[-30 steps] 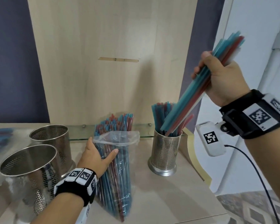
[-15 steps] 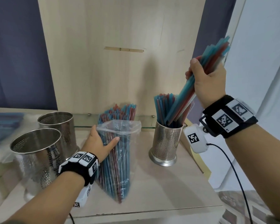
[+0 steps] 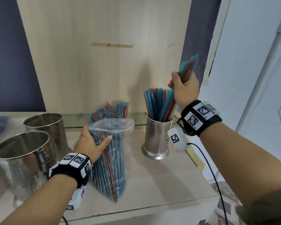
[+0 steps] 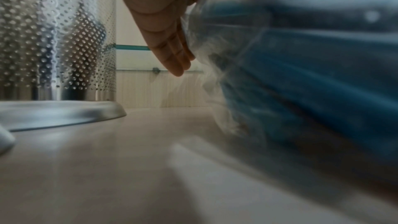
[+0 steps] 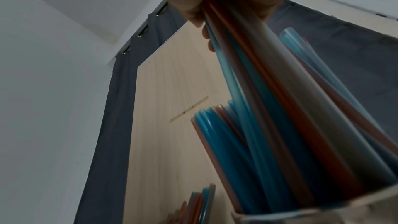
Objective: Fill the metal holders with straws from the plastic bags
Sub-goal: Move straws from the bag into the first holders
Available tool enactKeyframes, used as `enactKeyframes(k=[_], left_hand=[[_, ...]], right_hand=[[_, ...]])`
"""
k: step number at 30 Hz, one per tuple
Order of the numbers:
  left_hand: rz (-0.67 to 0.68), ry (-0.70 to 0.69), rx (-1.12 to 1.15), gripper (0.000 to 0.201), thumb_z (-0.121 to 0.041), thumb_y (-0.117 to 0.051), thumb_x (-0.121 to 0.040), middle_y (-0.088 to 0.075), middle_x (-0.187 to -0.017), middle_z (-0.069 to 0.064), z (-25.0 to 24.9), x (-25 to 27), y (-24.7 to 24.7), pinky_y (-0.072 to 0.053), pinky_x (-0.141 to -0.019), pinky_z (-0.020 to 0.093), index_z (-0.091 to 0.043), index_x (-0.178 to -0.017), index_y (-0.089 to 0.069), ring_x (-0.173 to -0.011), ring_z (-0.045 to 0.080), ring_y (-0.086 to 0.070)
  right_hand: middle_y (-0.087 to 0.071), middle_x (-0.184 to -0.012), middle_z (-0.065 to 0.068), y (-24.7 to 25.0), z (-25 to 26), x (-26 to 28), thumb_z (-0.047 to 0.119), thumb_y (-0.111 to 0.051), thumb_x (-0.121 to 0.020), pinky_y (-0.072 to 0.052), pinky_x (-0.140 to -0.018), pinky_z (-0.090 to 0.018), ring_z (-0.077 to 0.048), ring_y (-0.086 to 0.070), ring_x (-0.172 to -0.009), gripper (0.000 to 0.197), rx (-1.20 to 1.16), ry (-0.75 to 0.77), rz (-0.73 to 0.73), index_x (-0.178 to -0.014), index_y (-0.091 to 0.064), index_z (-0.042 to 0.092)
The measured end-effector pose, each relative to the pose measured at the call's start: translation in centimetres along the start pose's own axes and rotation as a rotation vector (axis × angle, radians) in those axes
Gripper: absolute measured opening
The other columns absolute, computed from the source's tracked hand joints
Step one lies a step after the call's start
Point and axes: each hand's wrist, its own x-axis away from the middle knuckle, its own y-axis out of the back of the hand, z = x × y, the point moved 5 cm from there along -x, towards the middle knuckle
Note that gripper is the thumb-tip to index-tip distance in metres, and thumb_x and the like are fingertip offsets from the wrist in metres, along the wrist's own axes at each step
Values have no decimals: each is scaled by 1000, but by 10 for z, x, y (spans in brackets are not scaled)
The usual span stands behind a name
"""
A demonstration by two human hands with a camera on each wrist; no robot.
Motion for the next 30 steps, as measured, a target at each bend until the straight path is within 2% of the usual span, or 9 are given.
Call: enactKeyframes(k=[3,7,10,12,15,21,26,28,30], left_hand=[[3,3,-13,114,-70,-63,-73,-40,-150,18,0,0,0,-45,-102,47,-11,-153,-7,-126,38,-51],[-2,4,-6,114,-69,-64,-73,-41,-149,18,-1,1,-1,-46,-102,49,-11,-153,-6,-126,38,-52],[-3,1,-2,115,-67,-65,-74,-40,-150,19,-2,2,0,-45,-103,49,-8,-153,-6,-126,39,-51],[-4,-2,1,115,-67,-64,-74,-40,-149,20,-2,3,0,-46,-102,48,-8,-153,-5,-126,39,-51],[-8,-6,0,115,-68,-64,-74,-41,-149,20,-1,2,0,-46,-102,48,-8,-153,-6,-125,39,-52],[-10,-15,14,114,-66,-65,-74,-40,-149,20,-2,2,0,-45,-102,46,-7,-152,-7,-126,38,-51],[-13,-20,21,114,-66,-65,-74,-40,-150,20,-2,2,0,-45,-103,46,-7,-152,-7,-127,37,-51],[-10,-19,23,114,-66,-65,-74,-40,-150,19,-2,2,0,-45,-103,46,-7,-152,-7,-127,37,-51],[-8,-17,15,114,-67,-64,-74,-40,-149,19,-1,1,0,-45,-102,47,-7,-152,-7,-126,38,-51]], right_hand=[[-67,-85,-2,-4,-9,-6,33,-59,-94,-53,-76,-31,-13,-65,-78,19,145,-25,38,-96,-60,14],[-64,-100,-9,-8,-21,-10,52,-57,-88,-51,-90,-45,-33,-61,-99,36,426,-144,57,-100,-66,19],[-55,-105,-4,-11,-26,-5,53,-56,-88,-43,-101,-49,-34,-51,-114,41,558,-195,95,-108,-65,19],[-54,-128,-4,-12,-30,0,54,-55,-89,-34,-108,-51,-33,-43,-125,43,634,-188,107,-111,-65,18],[-33,-156,-2,-11,-32,8,51,-57,-92,-18,-117,-52,-33,-28,-140,45,685,-152,73,-120,-64,16],[-20,-161,2,-15,-42,18,51,-68,-80,-14,-114,-50,-33,-23,-141,37,686,-20,-78,-100,-73,21],[-16,-163,-3,-15,-37,18,49,-74,-74,-18,-113,-54,-32,-22,-143,70,638,84,-101,-135,-49,29],[-18,-162,-4,-14,-27,12,46,-76,-74,-21,-113,-53,-29,-24,-144,85,601,182,-52,-146,-37,28],[-25,-161,-5,-16,-17,7,41,-75,-77,-23,-113,-50,-25,-29,-144,87,620,334,68,-151,-32,24]])
